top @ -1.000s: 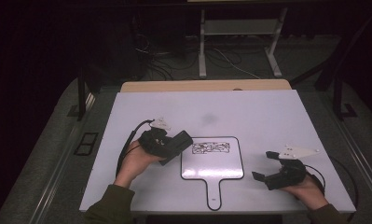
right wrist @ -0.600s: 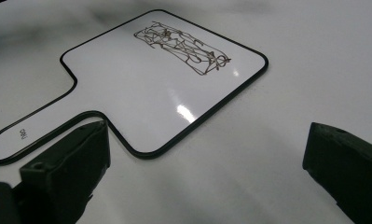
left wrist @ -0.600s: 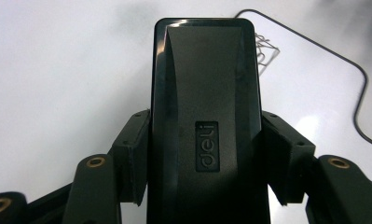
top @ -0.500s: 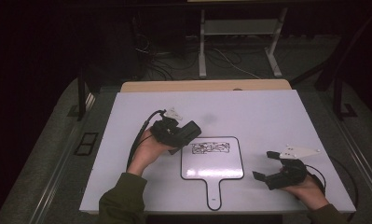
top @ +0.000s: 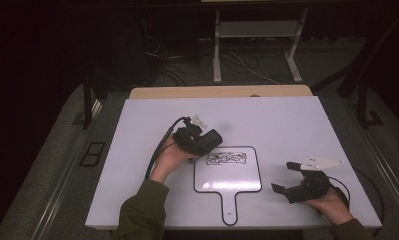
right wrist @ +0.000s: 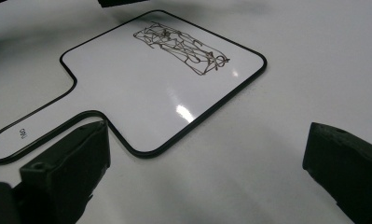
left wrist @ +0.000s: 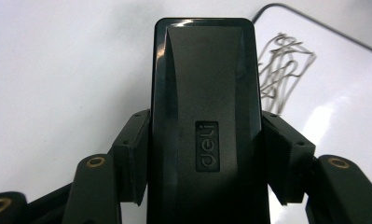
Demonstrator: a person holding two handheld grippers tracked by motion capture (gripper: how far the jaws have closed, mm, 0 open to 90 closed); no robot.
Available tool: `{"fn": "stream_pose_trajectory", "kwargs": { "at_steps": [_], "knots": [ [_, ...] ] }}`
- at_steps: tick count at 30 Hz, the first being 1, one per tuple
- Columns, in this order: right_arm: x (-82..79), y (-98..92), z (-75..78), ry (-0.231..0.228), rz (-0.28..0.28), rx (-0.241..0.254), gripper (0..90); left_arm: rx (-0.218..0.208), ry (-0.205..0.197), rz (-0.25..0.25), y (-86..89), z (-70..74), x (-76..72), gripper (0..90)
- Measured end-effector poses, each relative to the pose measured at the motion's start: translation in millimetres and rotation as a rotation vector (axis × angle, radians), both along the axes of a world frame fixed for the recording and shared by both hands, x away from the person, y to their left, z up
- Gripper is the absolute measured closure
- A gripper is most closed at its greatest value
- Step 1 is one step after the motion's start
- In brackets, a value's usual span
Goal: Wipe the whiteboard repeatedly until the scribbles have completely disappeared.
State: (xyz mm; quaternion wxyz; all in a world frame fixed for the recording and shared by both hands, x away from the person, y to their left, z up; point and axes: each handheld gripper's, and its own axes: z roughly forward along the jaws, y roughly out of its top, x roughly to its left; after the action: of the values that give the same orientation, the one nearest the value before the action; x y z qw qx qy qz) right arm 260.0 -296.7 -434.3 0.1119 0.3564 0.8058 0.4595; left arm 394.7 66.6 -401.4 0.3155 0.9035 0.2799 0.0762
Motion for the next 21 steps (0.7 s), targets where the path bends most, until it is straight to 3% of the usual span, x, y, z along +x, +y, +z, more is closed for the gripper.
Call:
{"fn": "stream_pose_trajectory", "kwargs": {
  "at_steps": [13, 21],
  "knots": [
    [-0.1, 2.7, -1.2, 0.002, 0.014, -0.007, 0.0, 0.112, 0.005, -0.01, -12.6, -14.5, 2.5, 39.4],
    [0.3, 2.4, -1.5, 0.004, 0.015, -0.007, 0.0, 0.134, -0.004, -0.007, -14.1, -18.5, 3.8, 39.4]
  ]
}}
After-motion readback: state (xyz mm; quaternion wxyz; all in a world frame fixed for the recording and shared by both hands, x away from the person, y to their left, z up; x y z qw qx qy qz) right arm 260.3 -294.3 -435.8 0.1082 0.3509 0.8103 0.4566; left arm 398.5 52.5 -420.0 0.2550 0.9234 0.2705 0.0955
